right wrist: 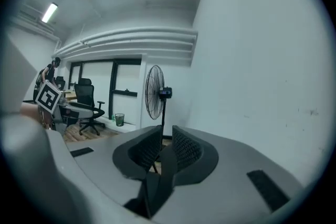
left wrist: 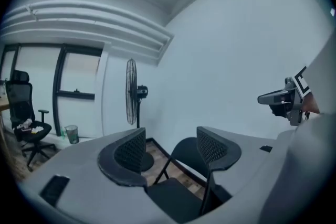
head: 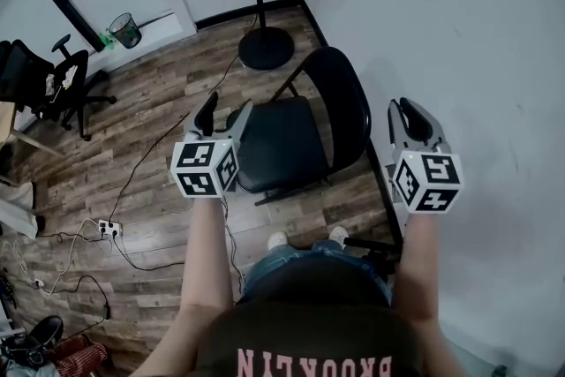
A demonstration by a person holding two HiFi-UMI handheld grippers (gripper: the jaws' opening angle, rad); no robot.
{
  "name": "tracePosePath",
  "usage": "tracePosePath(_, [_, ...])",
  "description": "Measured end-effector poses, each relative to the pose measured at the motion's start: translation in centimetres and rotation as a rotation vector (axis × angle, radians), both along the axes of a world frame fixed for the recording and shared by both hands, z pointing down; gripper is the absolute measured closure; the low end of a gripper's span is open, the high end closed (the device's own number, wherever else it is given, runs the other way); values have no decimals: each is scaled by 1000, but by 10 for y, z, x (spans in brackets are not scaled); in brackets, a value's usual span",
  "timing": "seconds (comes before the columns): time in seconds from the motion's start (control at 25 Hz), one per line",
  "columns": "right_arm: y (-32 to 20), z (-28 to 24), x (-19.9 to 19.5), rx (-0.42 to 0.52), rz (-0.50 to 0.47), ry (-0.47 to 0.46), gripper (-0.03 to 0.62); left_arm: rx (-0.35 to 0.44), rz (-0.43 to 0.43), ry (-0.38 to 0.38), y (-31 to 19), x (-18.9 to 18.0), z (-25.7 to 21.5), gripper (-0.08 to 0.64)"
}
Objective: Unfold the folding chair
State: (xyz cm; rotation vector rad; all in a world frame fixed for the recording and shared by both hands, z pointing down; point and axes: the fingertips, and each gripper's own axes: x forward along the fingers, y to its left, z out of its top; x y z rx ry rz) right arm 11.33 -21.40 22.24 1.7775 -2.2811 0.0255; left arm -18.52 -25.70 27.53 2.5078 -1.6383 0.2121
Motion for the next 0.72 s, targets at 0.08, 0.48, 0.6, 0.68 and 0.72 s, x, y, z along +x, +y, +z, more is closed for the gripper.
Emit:
tracePosePath(0.08, [0,-25,-1,80,-22,27,548,75,5,-13,-1,3,-27,264])
tracePosePath(0.48, [17,-103,-2,359,-74,62,589,400,25,-86,16,18,-136,311])
tracePosePath(0.6, [16,-115,1,389,-81,55,589,463,7,-118,16,18,-156,356])
tracePosePath(0.68, [14,-125,2,408,-81,52,589,485,-26,-133,13,15,-167,399])
tracePosePath(0.72, [15,-129,2,417,-82,52,589,485,-45,-138,13,13,-170,461])
